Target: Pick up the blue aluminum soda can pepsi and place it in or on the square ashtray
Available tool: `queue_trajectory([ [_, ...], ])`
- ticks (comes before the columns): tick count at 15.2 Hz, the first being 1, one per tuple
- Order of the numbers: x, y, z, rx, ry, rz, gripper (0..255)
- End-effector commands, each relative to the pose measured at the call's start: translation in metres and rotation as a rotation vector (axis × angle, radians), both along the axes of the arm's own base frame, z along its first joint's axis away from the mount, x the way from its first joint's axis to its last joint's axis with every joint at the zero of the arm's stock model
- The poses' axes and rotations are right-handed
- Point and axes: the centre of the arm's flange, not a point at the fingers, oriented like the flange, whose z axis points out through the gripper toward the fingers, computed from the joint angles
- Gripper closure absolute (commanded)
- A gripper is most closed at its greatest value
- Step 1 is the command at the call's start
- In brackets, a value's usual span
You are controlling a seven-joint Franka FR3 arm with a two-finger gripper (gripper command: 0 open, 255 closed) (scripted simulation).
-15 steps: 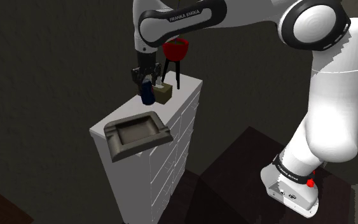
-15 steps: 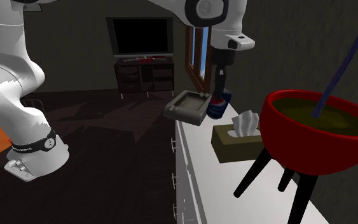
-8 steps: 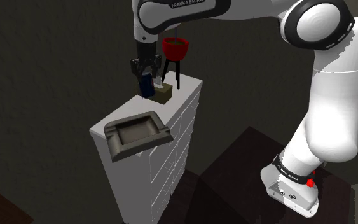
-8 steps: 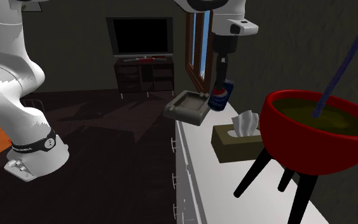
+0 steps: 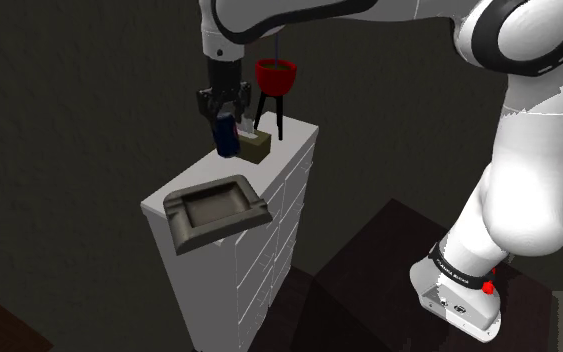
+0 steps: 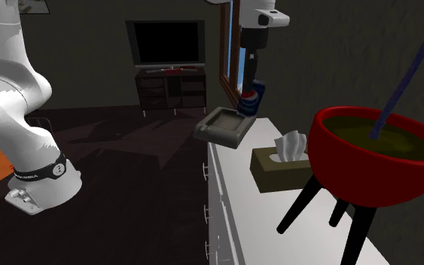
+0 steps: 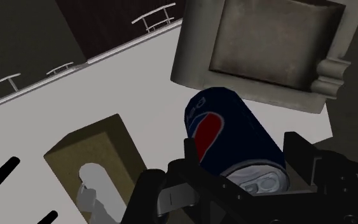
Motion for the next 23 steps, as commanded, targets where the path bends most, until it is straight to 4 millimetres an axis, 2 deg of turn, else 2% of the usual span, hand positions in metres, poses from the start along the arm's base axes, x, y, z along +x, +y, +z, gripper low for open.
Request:
queue_trajectory([
  [1,-0.018,0.017,0.007,0.000,0.000,-0.001,255],
  [9,-0.090,0.094,0.026,0.000,0.000,-0.001,255],
  [23,-0.090,0.094,-0.048,0.000,0.000,-0.001,255],
])
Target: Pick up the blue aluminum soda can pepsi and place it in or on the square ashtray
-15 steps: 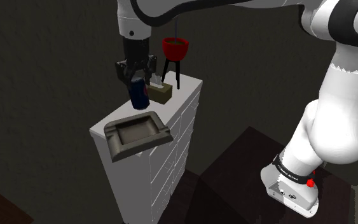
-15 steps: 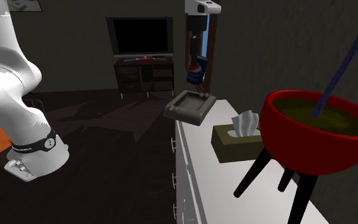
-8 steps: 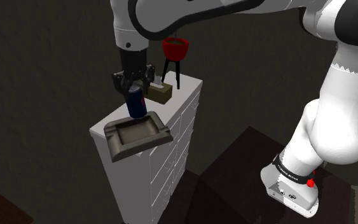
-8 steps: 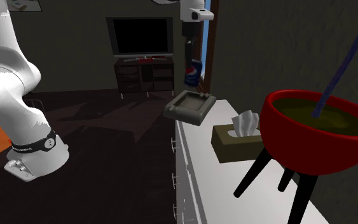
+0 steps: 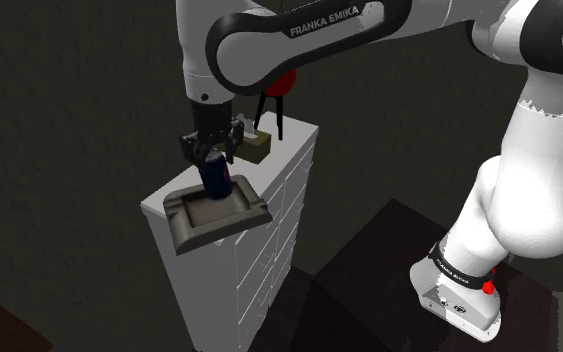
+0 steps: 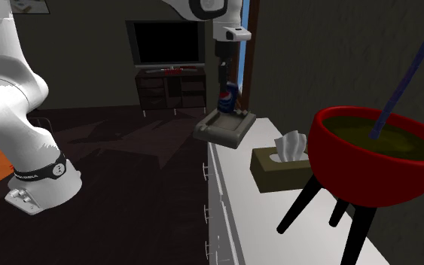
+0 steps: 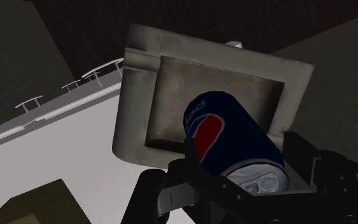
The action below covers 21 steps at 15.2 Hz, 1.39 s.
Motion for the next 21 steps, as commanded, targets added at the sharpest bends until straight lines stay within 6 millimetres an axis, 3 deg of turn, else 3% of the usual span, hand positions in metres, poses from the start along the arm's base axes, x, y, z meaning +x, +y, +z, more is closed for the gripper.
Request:
queue_trajectory([
  [1,0.000,0.000,-0.010,0.001,-0.001,0.000,255],
  [6,0.000,0.000,-0.035,0.001,-0.001,0.000,255],
  [14,0.000,0.000,-0.035,0.001,-0.001,0.000,255],
  [15,0.000,0.000,-0.035,0.001,-0.001,0.000,0],
  [20,0.000,0.000,-0.035,0.001,-0.001,0.000,0],
  [21,0.000,0.000,-0.022,0.001,-0.001,0.000,0],
])
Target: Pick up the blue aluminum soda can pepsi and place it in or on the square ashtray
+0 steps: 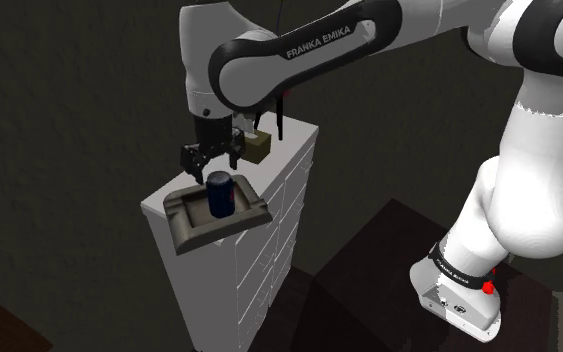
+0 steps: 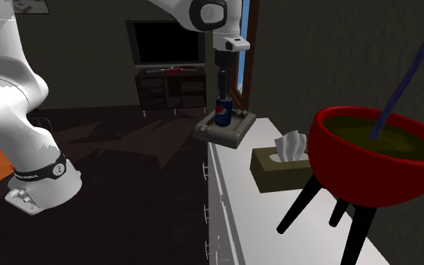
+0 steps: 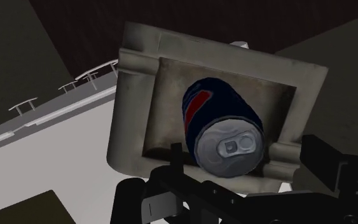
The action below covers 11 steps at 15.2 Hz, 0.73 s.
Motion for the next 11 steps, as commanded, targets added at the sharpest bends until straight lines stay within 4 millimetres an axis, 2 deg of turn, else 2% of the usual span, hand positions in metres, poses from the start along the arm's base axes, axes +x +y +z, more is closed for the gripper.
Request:
queue_trajectory([
  [1,0.000,0.000,0.020,0.000,0.000,0.000,0],
  [3,0.000,0.000,0.043,0.000,0.000,0.000,0],
  [11,0.000,0.000,0.043,0.000,0.000,0.000,0],
])
